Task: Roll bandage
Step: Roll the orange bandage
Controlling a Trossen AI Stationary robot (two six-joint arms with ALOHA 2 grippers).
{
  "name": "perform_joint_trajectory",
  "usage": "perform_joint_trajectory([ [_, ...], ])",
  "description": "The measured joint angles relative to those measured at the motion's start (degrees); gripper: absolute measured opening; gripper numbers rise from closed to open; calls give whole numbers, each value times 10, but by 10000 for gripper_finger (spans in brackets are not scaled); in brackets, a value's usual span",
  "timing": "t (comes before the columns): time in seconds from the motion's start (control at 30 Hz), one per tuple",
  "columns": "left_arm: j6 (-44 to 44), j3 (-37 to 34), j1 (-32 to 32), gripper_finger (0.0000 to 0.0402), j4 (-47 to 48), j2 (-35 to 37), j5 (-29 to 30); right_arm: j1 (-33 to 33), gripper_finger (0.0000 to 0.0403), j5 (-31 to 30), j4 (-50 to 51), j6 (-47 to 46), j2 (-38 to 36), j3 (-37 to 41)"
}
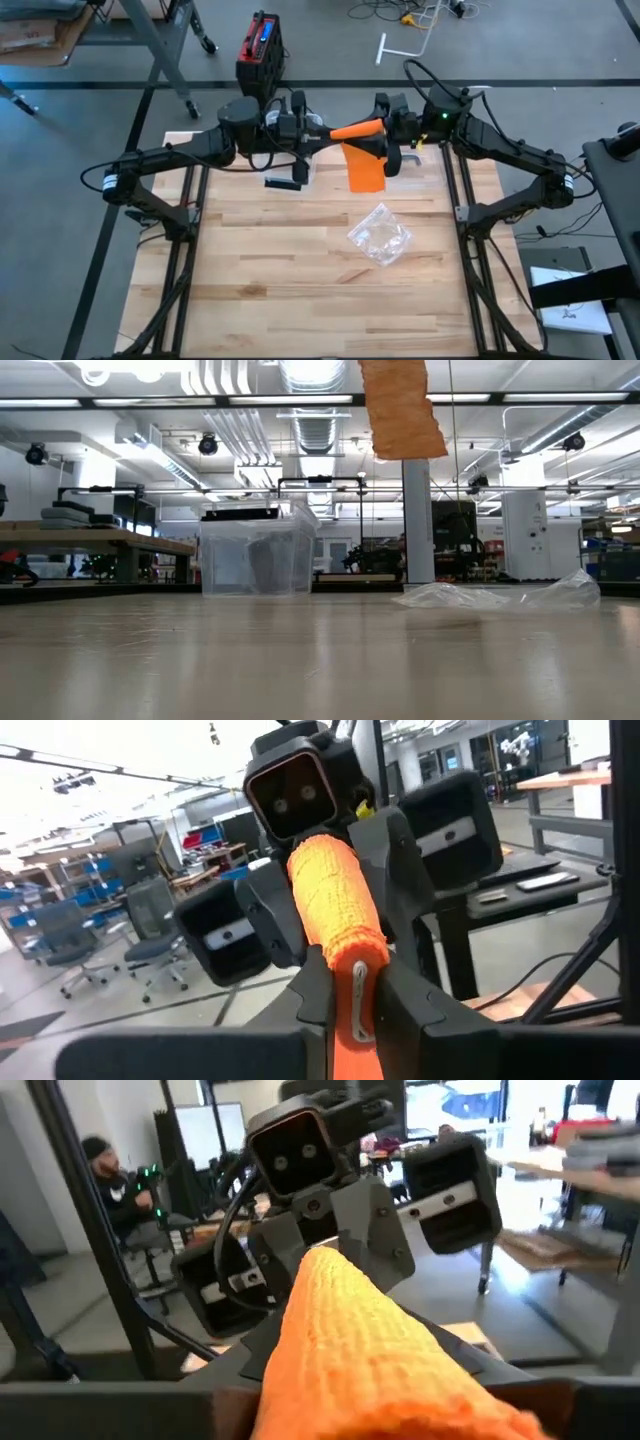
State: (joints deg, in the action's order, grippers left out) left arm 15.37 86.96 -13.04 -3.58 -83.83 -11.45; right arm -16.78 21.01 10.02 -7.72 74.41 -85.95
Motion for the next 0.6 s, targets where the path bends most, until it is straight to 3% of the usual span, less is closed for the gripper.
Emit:
perform_joint_trajectory([
  [0.3, 41, 0, 1, 50, 4, 0, 20, -2, 201, 1, -3, -217, -2, 0],
  [0.6, 96, 0, 2, 41, 12, 0, 24, -2, 259, 3, -1, -288, -3, 0],
])
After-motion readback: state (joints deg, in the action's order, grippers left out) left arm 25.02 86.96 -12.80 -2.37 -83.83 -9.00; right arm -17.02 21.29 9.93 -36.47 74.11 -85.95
